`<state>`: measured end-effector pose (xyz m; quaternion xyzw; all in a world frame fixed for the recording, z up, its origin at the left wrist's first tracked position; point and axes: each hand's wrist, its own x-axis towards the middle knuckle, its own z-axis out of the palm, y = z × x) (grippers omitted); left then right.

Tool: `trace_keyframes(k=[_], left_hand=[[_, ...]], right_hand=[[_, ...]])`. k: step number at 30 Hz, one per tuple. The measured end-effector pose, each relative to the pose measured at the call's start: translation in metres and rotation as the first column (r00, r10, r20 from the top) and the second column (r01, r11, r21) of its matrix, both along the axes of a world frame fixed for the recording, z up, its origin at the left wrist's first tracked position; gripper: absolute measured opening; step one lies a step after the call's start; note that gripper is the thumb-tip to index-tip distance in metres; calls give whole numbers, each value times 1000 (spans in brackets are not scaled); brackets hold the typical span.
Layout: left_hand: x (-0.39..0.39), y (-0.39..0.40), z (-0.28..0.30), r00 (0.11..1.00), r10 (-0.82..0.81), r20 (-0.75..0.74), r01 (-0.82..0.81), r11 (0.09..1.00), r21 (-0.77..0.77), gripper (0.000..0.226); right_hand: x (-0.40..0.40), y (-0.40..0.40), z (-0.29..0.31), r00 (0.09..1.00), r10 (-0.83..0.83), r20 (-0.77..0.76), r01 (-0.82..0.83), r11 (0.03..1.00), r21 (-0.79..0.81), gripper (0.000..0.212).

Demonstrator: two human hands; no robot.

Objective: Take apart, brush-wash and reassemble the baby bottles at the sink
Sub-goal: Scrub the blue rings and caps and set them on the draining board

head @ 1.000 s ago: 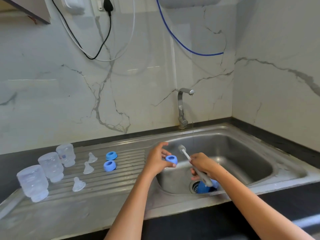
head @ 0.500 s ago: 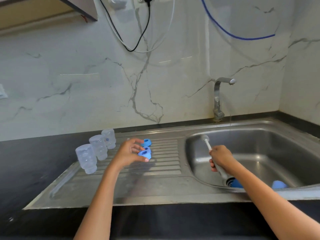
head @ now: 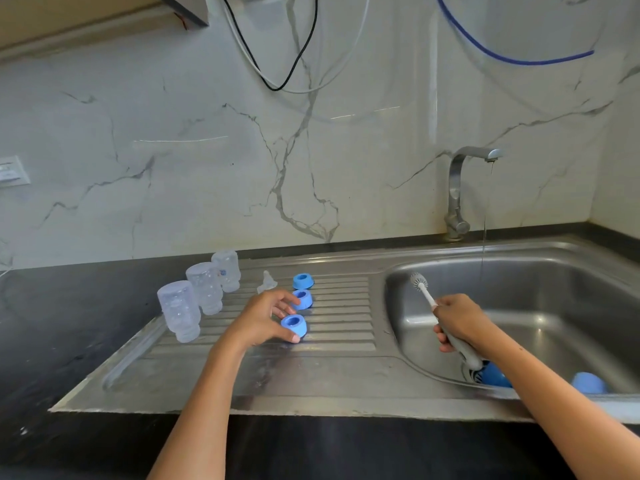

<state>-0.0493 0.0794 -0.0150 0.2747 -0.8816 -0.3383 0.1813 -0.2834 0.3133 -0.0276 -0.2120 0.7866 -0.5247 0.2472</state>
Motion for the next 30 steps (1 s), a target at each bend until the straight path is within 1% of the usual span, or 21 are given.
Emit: trace_keyframes(k=[4, 5, 8, 10, 11, 13, 15, 18, 19, 21, 25, 27, 30], left_hand=[[2, 3, 2, 1000, 2, -29, -2, 1000, 12, 68], [2, 3, 2, 998, 12, -56, -11, 1000, 13, 65], [-3, 7, 5, 985, 37, -166, -30, 999, 44, 38], [-14, 15, 8, 979, 28, -200, -22, 999, 33, 19], [-23, 20, 9, 981, 10, -193, -7, 1000, 16, 13], [-44, 34, 12, 987, -61, -147, 57, 998, -34, 10], [-73, 48, 15, 983, -147, -112, 139, 987, -78, 13], [-120, 69, 21, 973, -225, -49, 216, 964, -153, 20], [-138, 78, 23, 966, -257, -36, 248, 956, -158, 22], [-171, 95, 24, 951, -310, -13, 305, 941, -144, 24], [-239, 129, 15, 920, -388, 46, 391, 909, -144, 22], [-267, 142, 5, 916, -396, 70, 402, 903, -149, 21], [-302, 157, -17, 898, -412, 153, 435, 885, -165, 21]], right_hand=[[-1, 0, -1, 1000, 11, 6, -11, 1000, 0, 17], [-1, 0, -2, 1000, 8, 9, -8, 1000, -4, 18], [-5, -2, -2, 1000, -8, 27, 9, 1000, -7, 18], [-10, -2, -2, 998, -37, 58, 38, 999, -13, 18], [-15, -1, -2, 995, -55, 79, 57, 998, -17, 18], [-26, 6, 0, 987, -102, 126, 105, 994, -20, 16], [-43, 21, 8, 978, -149, 148, 152, 988, -12, 15], [-72, 57, 25, 971, -199, 131, 204, 979, -27, 20], [-82, 74, 30, 969, -211, 129, 218, 975, -37, 20], [-101, 105, 36, 969, -208, 134, 214, 976, -32, 17], [-129, 153, 25, 971, -201, 129, 207, 978, -37, 23], [-133, 160, 16, 970, -191, 151, 202, 977, -66, 24], [-137, 157, 7, 973, -144, 181, 159, 985, -72, 23]])
